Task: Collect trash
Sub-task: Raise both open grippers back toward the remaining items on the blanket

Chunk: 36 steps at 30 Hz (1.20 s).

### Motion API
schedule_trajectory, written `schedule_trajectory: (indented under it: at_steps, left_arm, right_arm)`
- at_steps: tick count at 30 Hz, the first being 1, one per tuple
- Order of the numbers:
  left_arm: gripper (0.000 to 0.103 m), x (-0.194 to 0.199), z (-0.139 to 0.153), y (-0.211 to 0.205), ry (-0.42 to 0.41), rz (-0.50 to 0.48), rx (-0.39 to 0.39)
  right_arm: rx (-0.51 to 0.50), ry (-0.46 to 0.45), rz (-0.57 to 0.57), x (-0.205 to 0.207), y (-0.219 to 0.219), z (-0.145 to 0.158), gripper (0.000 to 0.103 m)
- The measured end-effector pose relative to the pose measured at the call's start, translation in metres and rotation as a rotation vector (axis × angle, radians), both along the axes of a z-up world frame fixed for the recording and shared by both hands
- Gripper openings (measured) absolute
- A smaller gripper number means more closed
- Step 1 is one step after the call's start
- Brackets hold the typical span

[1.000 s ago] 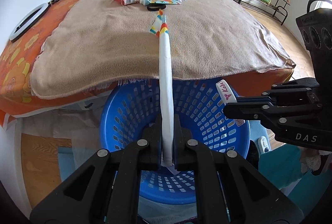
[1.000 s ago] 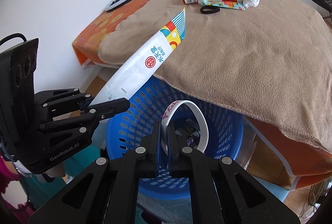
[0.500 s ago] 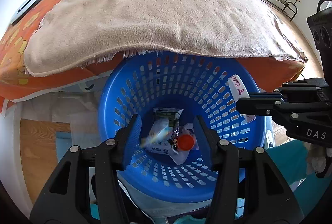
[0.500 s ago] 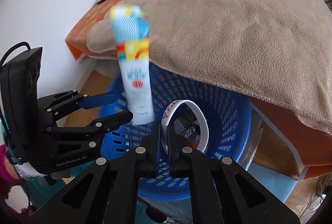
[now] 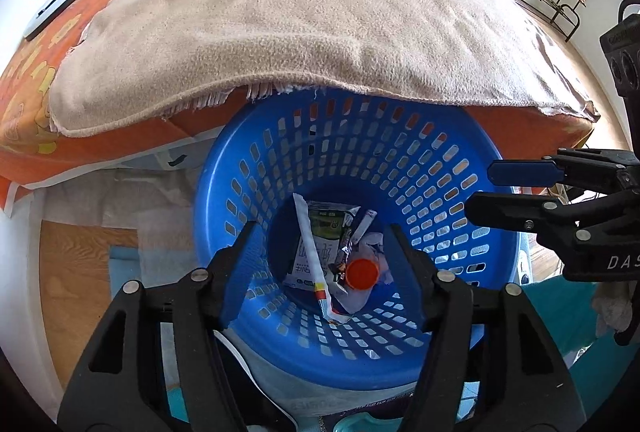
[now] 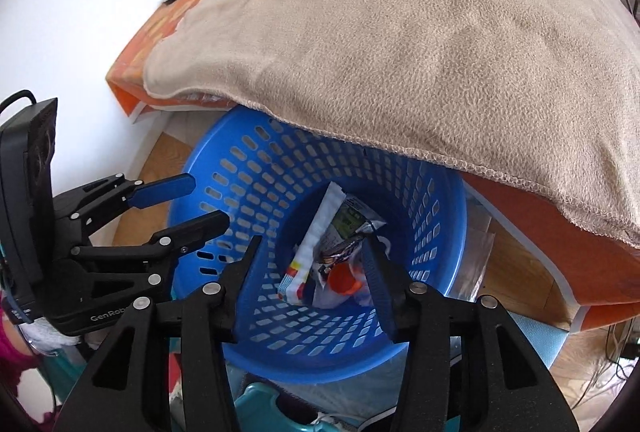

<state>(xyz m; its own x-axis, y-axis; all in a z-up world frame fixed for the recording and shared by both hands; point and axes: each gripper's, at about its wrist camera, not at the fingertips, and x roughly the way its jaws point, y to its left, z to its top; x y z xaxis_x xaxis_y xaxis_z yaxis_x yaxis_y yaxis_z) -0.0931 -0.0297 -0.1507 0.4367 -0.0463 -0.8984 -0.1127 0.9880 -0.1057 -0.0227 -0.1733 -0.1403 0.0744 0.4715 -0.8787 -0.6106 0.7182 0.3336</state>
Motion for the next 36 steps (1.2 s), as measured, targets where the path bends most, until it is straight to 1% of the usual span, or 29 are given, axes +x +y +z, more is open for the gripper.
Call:
schedule_trajectory:
  at_steps: [2, 4, 5, 10, 14, 21, 31, 36]
  left_arm:
    - [0.067, 0.001, 0.001, 0.002, 0.003, 0.008, -0.007]
    - [0.073, 0.002, 0.002, 0.005, 0.006, 0.019, -0.015]
    - [0.074, 0.002, 0.002, 0.007, 0.006, 0.024, -0.023]
    - [0.074, 0.007, 0.006, 0.010, 0.011, 0.040, -0.044]
    - [0.074, 0.011, 0.013, 0.014, 0.011, 0.054, -0.059]
    - [0.074, 0.028, 0.040, 0.027, -0.022, 0.078, -0.100]
    - [0.074, 0.075, 0.091, 0.044, -0.116, 0.022, 0.003]
    - [0.075, 0.106, 0.111, 0.046, -0.150, -0.042, 0.065]
  right_arm:
    - [-0.001, 0.005, -0.012, 0.002, -0.004, 0.000, 0.051]
    - [0.002, 0.003, -0.022, 0.003, -0.005, 0.002, 0.052]
    - [0.004, 0.001, -0.026, 0.003, -0.006, 0.004, 0.053]
    - [0.002, -0.036, -0.059, 0.006, -0.010, 0.014, 0.059]
    - [-0.003, -0.054, -0.094, 0.011, -0.015, 0.021, 0.059]
    - [0.012, -0.077, -0.138, 0.022, -0.023, 0.036, 0.059]
    - [0.057, -0.125, -0.181, 0.053, -0.028, 0.070, 0.060]
    - [0.066, -0.162, -0.197, 0.079, -0.025, 0.090, 0.060]
